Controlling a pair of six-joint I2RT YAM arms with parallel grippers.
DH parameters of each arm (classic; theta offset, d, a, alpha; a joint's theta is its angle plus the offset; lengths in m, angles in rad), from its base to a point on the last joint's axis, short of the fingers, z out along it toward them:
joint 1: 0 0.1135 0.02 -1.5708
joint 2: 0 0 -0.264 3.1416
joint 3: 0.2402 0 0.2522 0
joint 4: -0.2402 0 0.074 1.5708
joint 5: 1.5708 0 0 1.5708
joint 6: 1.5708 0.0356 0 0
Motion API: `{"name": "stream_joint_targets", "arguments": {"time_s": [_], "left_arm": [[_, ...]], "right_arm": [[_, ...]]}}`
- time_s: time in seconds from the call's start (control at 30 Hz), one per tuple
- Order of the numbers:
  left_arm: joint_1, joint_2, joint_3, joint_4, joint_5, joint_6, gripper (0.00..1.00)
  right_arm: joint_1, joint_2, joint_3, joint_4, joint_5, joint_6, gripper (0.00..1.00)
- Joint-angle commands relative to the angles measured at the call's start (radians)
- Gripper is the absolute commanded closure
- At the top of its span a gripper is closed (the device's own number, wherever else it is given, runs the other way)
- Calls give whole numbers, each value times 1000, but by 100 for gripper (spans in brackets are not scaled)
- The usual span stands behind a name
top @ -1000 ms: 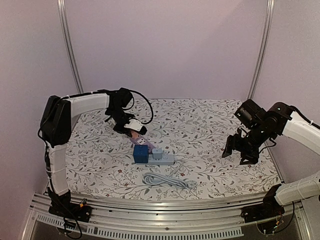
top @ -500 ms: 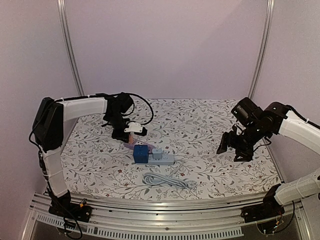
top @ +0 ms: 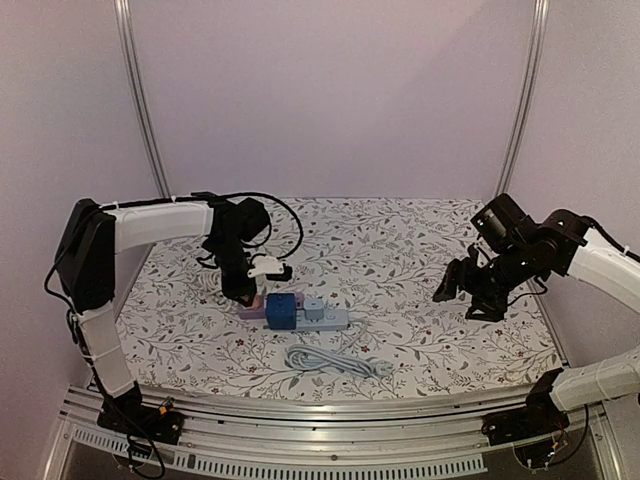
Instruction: Insert the plug
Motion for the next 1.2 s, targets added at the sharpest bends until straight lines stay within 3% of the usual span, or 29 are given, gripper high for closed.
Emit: {"name": "stream_joint_targets", "arguments": {"time_s": [0.0, 0.47, 1.17], "left_arm": [[-31, -8, -44, -152, 59, -120, 100], [-13, 40, 175, -262, -18, -83, 100], [33, 83, 135, -118, -30, 50, 100]], "right_arm": [[-4, -41, -33, 22, 17, 14, 19], [-5, -106, -53, 18, 45, 32, 20], [-4, -155, -80, 2, 68, 54, 20]]}}
